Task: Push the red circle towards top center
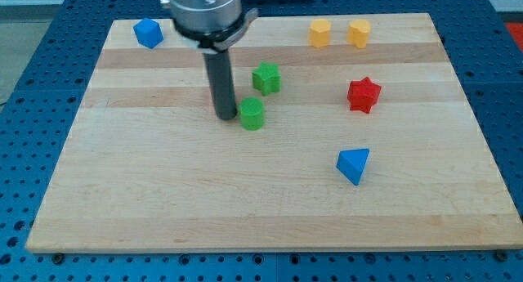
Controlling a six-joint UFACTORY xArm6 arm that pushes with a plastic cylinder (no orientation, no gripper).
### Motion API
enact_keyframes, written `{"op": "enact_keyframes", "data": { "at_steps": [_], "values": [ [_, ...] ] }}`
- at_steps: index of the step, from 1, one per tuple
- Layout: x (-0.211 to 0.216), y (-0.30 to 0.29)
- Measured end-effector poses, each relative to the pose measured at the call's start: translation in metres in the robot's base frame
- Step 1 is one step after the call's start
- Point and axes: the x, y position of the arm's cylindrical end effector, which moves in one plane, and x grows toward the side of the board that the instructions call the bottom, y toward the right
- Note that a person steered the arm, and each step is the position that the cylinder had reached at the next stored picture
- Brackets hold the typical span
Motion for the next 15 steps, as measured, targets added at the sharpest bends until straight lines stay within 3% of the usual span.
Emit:
{"op": "enact_keyframes", "data": {
  "at_steps": [1,2,3,4,5,7,9,11,13,15],
  "values": [
    [-0.037,0.017],
    [-0.043,0.013],
    [0.004,-0.003],
    [-0.015,-0.053],
    [-0.055,-0.037],
    [-0.012,0.013],
    [-0.083,0.02],
    [-0.096,-0.023],
    [-0.114,0.028],
    [-0.116,-0.004]
  ]
}}
